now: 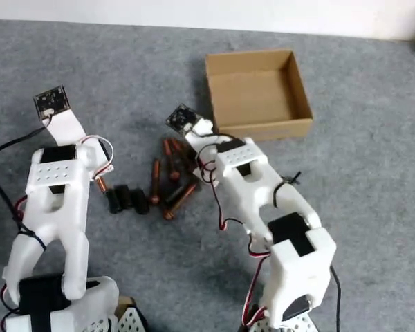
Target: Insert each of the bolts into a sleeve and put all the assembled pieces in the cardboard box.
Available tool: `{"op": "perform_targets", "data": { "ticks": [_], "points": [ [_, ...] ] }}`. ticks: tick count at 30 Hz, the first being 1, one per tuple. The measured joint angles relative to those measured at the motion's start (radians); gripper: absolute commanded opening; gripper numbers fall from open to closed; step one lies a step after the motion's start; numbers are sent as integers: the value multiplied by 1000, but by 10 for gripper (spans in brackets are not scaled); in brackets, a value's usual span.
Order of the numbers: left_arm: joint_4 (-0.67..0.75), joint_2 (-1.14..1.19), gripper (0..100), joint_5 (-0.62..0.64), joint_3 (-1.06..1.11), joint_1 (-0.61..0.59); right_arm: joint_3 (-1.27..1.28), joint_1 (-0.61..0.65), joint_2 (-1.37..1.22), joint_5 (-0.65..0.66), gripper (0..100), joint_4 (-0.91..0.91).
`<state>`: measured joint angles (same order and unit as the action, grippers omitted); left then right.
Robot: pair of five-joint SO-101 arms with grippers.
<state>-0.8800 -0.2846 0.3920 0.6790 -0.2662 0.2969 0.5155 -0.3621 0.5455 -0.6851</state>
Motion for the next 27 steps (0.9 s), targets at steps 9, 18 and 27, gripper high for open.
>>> {"op": "perform_targets", "data": {
  "ticks": [9, 18, 27],
  "points": [
    [0, 0, 8, 0, 0, 0, -48, 29, -14, -5, 184, -23],
    [0, 0, 8, 0, 0, 0, -97, 31, -3, 3, 184, -54],
    [0, 0, 8, 0, 0, 0, -98, 31, -3, 63, 184, -55]
  ]
}}
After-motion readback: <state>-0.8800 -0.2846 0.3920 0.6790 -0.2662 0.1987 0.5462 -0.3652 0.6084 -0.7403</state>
